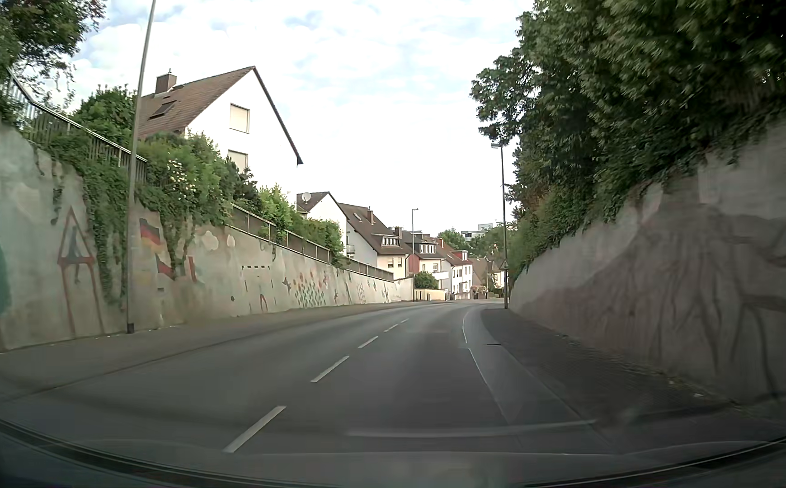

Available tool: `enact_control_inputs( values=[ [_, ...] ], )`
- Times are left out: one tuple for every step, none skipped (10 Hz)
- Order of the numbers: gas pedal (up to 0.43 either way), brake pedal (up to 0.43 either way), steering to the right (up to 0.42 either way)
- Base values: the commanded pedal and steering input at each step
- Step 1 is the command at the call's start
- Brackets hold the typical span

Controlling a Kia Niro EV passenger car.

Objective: Follow the waypoints while adhering to traffic rules and regulations

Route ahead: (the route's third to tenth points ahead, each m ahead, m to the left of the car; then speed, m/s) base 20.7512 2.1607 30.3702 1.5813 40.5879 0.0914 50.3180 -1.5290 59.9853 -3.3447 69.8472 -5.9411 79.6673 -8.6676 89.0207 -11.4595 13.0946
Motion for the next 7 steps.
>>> enact_control_inputs(
  values=[
    [0.0, 0.018, 0.016],
    [0.0, 0.024, 0.016],
    [0.0, 0.03, 0.016],
    [0.0, 0.03, 0.016],
    [0.0, 0.03, 0.016],
    [0.0, 0.037, 0.017],
    [0.0, 0.037, 0.018]
  ],
)
